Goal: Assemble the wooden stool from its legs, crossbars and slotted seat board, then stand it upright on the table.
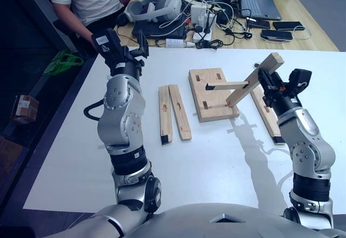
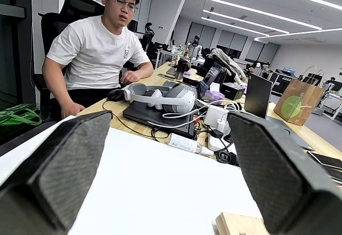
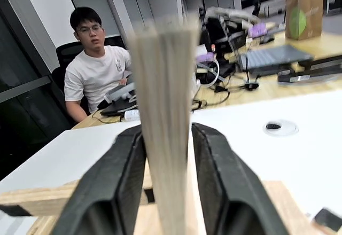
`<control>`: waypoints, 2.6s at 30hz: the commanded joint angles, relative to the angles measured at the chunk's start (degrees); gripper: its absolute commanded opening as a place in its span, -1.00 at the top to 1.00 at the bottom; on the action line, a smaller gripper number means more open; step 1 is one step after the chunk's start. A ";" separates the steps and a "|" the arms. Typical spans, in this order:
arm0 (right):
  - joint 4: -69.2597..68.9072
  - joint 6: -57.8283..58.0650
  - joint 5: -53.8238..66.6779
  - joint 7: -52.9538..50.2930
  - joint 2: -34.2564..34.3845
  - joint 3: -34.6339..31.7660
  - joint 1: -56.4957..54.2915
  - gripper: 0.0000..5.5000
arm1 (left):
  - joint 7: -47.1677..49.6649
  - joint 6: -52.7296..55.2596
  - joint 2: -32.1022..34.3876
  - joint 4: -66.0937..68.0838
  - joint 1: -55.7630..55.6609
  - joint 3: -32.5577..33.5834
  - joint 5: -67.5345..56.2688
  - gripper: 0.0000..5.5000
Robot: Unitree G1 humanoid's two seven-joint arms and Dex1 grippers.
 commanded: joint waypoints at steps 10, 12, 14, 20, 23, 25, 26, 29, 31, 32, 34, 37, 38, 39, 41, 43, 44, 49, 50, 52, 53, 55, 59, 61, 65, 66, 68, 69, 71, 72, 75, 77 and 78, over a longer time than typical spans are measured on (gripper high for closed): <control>-5.29 6.93 15.13 -1.84 -6.58 -13.33 -12.59 -0.31 | -0.27 -0.87 0.64 0.41 0.39 -0.67 0.04 -0.45; -4.75 9.21 23.27 -2.98 -11.33 -17.97 -19.90 -0.45 | -0.30 -0.98 0.86 0.58 0.59 -0.41 0.09 -0.45; -5.66 12.78 34.03 -2.49 -14.98 -19.52 -22.51 -0.55 | -0.28 -0.99 1.06 0.81 0.74 -0.23 0.13 -0.45; -17.22 22.41 45.19 8.05 -21.51 -12.26 -1.52 -0.55 | -7.67 12.45 8.87 -1.06 6.83 -6.24 -0.35 -0.45; -20.53 22.76 38.53 16.96 -24.81 -8.21 10.37 -0.55 | -15.66 23.69 14.45 -5.67 12.32 -9.74 -5.45 -0.45; -20.33 20.92 32.71 21.17 -26.45 -5.66 14.69 -0.55 | -18.20 27.28 17.05 -7.09 13.92 -10.69 -6.76 -0.45; -19.65 19.76 29.36 22.85 -27.07 -4.06 16.04 -0.55 | -18.96 28.72 18.09 -7.51 14.40 -11.16 -7.12 -0.45; -16.17 15.76 17.29 25.80 -29.15 1.94 19.21 -0.55 | -20.28 33.16 20.21 -8.53 15.39 -13.20 -7.73 -0.45; -14.41 13.67 12.26 26.26 -28.00 5.51 19.46 -0.55 | -21.18 35.40 21.61 -9.36 16.55 -15.79 -8.04 -0.45; -13.65 12.80 10.56 26.16 -26.85 7.08 19.14 -0.55 | -21.60 36.17 21.88 -9.71 16.87 -16.54 -8.38 -0.45; -12.12 11.62 8.30 25.96 -24.96 9.03 18.28 -0.55 | -22.02 37.53 20.52 -10.14 16.50 -15.61 -9.52 -0.45; -10.22 10.46 6.11 25.48 -22.49 10.17 16.84 -0.55 | -22.71 38.91 17.46 -9.00 14.01 -12.66 -11.65 -0.45; -9.57 10.04 5.56 25.29 -21.66 10.31 16.32 -0.55 | -22.72 39.18 16.78 -8.21 13.20 -12.25 -11.96 -0.45; -8.96 9.74 5.15 25.15 -20.90 10.37 15.79 -0.55 | -22.71 39.48 16.17 -7.56 12.53 -11.89 -12.27 -0.45; -7.43 9.03 3.77 24.79 -19.40 10.78 14.45 -0.55 | -22.92 40.32 15.11 -6.18 11.36 -11.29 -12.74 -0.45; -6.12 8.39 2.93 23.98 -17.07 11.14 12.93 -0.55 | -23.34 40.62 15.82 -4.33 10.65 -12.53 -12.60 -0.45; -5.74 8.24 2.74 23.51 -15.99 11.33 12.31 -0.55 | -23.74 40.71 16.35 -3.59 10.41 -13.22 -12.62 -0.45; -2.96 6.02 -0.74 20.81 -10.89 12.87 10.40 -0.55 | -25.50 41.67 18.14 0.09 9.88 -15.03 -12.90 -0.45; -2.23 5.37 -1.63 19.95 -9.81 12.93 9.85 -0.55 | -25.82 42.05 18.18 0.90 9.52 -15.08 -13.04 -0.45; -0.54 4.23 -3.39 18.45 -7.85 12.90 8.73 -0.55 | -26.38 42.34 18.75 2.35 8.52 -15.75 -12.92 -0.45; 0.43 3.82 -4.35 17.64 -7.11 12.79 8.20 -0.55 | -26.65 42.32 19.15 2.98 7.99 -16.37 -12.81 -0.45; 2.53 3.24 -6.43 16.38 -6.33 12.80 7.30 -0.55 | -27.34 42.01 20.25 4.01 7.30 -17.89 -12.53 -0.45; 3.79 3.43 -6.70 17.66 -6.78 10.98 6.89 -0.55 | -27.90 41.54 21.21 5.09 6.52 -20.46 -12.15 -0.45; 4.50 4.25 -7.04 18.30 -7.60 10.52 6.32 -0.55 | -28.14 41.32 21.54 5.49 6.40 -21.09 -11.98 -0.45; 6.82 5.95 -9.98 18.81 -10.49 10.90 5.37 -0.55 | -28.62 40.87 22.76 6.20 6.68 -22.35 -11.77 -0.45; 7.32 6.26 -10.47 18.75 -10.81 10.78 5.29 -0.55 | -28.74 40.71 23.15 6.34 6.88 -22.57 -11.69 -0.45; 8.67 7.05 -11.49 18.69 -11.45 10.64 4.83 -0.55 | -28.84 40.49 23.75 6.49 7.22 -22.89 -11.47 -0.45; 9.54 7.28 -11.98 18.53 -11.52 10.57 4.44 -0.55 | -28.88 40.39 23.94 6.54 7.29 -22.96 -11.41 -0.45; 11.47 7.54 -12.96 17.74 -10.97 10.21 3.55 -0.55 | -29.01 40.15 24.39 6.83 7.16 -23.03 -11.41 -0.45; 12.44 7.55 -13.29 17.41 -10.60 10.09 2.98 -0.55 | -29.02 40.09 24.52 6.92 7.11 -22.99 -11.42 -0.45; 15.59 6.43 -14.69 16.48 -8.94 10.07 0.77 -0.55 | -29.08 39.84 25.20 6.94 7.27 -23.18 -11.40 -0.45; 16.35 5.67 -14.94 15.48 -7.56 9.21 -0.17 -0.55 | -29.22 39.83 25.57 6.61 7.36 -23.38 -11.51 -0.45; 16.75 5.69 -14.91 15.33 -6.98 8.86 -0.46 -0.55 | -29.17 39.95 25.43 6.45 7.43 -23.14 -11.61 -0.45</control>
